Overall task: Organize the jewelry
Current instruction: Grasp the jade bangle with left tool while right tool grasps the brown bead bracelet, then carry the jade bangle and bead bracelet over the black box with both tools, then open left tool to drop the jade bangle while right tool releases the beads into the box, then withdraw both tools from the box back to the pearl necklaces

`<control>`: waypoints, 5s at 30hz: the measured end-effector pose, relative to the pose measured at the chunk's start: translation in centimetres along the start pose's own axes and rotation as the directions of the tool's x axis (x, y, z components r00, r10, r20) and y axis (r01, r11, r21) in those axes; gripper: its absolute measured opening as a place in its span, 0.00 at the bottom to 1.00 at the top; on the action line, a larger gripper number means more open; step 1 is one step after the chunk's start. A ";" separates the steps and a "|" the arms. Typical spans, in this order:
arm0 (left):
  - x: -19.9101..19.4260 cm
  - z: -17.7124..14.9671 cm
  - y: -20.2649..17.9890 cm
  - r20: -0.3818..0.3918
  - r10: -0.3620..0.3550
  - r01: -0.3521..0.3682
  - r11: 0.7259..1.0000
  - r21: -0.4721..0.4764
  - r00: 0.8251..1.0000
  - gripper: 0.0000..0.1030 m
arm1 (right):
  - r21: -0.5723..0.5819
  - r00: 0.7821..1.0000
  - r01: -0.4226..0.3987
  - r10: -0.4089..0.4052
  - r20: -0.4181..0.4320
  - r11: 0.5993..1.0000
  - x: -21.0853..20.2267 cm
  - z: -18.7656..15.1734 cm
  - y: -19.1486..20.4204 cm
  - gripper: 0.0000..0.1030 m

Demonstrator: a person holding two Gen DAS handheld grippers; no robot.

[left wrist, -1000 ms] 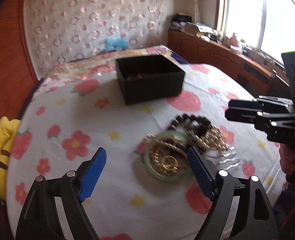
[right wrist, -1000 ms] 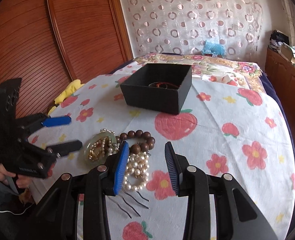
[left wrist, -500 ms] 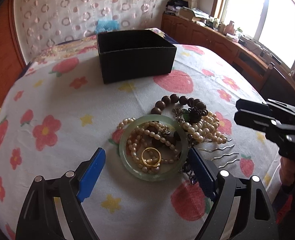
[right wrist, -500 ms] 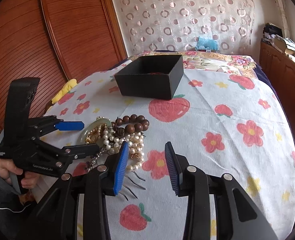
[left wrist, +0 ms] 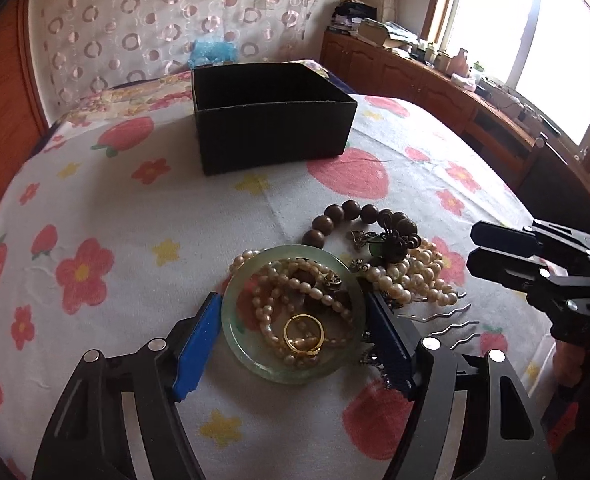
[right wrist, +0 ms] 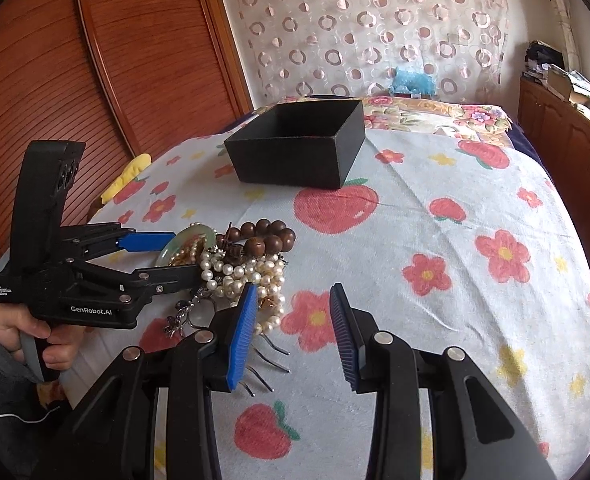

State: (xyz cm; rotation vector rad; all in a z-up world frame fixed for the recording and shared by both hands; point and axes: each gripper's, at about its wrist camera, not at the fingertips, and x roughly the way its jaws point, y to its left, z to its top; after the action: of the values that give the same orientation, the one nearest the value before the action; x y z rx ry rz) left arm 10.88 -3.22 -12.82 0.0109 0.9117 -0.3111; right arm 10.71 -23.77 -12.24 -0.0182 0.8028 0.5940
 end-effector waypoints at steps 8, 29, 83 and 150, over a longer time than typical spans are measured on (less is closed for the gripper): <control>-2.2 -0.5 0.1 0.071 0.029 -0.029 1.000 -0.003 0.997 0.67 | -0.018 1.000 -0.009 0.009 -0.001 1.000 0.4 0.8 0.6 0.39; -4.5 -1.1 2.0 0.135 0.050 -0.043 0.997 -0.057 0.990 0.67 | -0.158 0.975 -0.081 0.045 -0.217 0.984 8.3 7.1 0.6 0.39; -4.6 5.5 2.3 0.190 0.043 -0.045 0.999 0.005 0.981 0.67 | -0.355 0.994 0.088 -0.057 0.095 0.931 -0.9 15.8 3.4 0.15; -5.7 9.5 6.9 0.228 0.128 -0.122 0.992 -0.042 0.965 0.74 | -0.270 0.998 -0.011 0.026 0.053 0.963 3.8 19.2 1.2 0.26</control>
State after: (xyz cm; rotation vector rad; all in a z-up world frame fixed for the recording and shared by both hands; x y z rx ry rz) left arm 16.84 3.50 -3.41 0.0066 0.6814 -0.1776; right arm 25.04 -16.38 -1.02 -0.2432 0.6633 0.7159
